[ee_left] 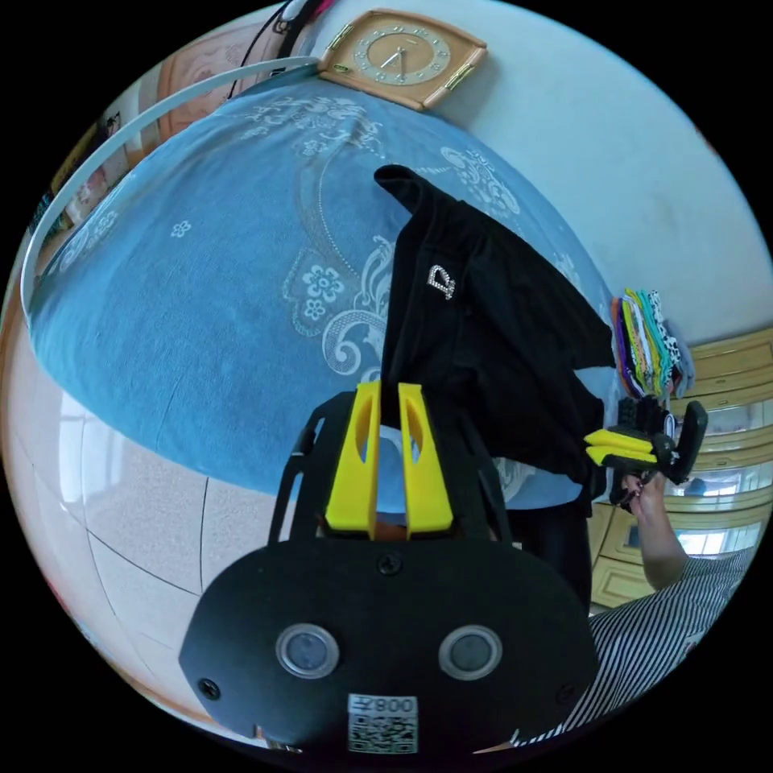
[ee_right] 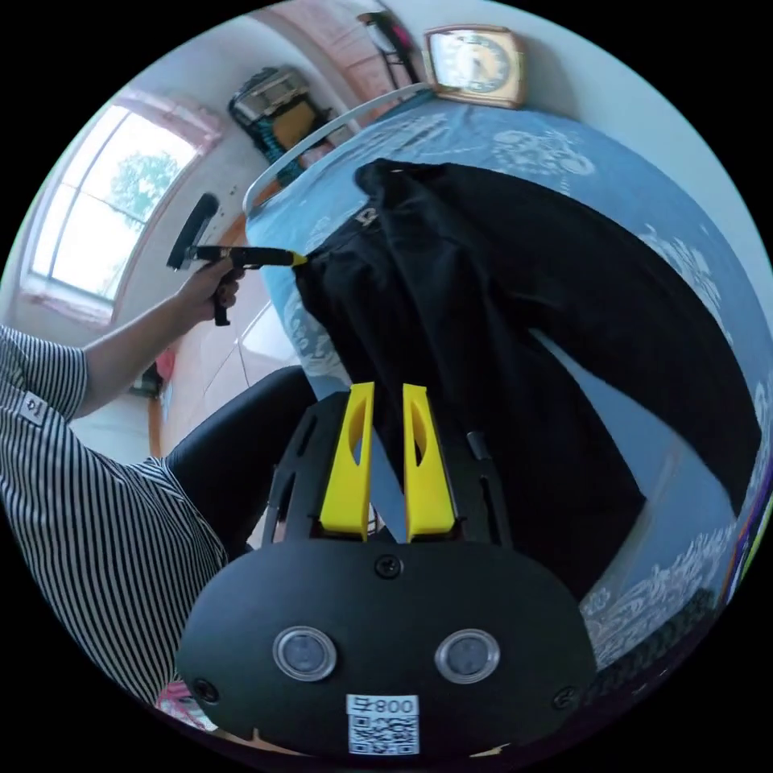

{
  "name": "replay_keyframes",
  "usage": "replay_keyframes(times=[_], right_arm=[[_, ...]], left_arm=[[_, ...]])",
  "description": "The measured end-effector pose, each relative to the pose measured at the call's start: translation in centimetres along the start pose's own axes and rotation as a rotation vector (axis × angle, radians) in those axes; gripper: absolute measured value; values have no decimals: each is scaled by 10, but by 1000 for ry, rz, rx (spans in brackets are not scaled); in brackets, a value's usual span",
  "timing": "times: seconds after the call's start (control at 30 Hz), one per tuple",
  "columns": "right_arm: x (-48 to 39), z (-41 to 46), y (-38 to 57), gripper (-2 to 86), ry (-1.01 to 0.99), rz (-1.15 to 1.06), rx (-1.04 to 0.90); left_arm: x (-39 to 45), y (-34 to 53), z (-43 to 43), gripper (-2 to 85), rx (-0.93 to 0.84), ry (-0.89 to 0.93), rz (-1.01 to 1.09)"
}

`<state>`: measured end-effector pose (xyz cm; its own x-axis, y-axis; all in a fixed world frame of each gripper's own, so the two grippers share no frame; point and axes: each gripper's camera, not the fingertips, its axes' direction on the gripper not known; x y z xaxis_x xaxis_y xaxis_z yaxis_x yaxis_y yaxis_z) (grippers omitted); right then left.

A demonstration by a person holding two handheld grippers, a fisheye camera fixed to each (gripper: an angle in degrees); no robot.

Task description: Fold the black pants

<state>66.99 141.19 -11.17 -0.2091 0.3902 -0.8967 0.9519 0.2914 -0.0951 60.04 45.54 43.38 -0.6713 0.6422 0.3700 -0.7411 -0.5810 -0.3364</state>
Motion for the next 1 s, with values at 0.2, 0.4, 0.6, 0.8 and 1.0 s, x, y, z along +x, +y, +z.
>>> replay_keyframes(times=[0.2, 0.4, 0.6, 0.8, 1.0], right_arm=[[-99, 63, -31, 70, 226, -248, -122], [-142, 62, -35, 18, 222, -245, -132], [-196, 54, -28, 16, 145, -311, -72], [-179, 22, 14, 39, 177, -114, -26], [-147, -37, 121, 77, 328, 208, 6]], left_arm=[[-17, 10, -21, 24, 49, 133, -7], [-25, 28, -52, 14, 104, 128, 38], [-58, 50, -79, 10, 150, 96, 0], [-59, 52, -48, 6, 116, -24, -47], [-45, 57, -53, 7, 188, 42, 11]])
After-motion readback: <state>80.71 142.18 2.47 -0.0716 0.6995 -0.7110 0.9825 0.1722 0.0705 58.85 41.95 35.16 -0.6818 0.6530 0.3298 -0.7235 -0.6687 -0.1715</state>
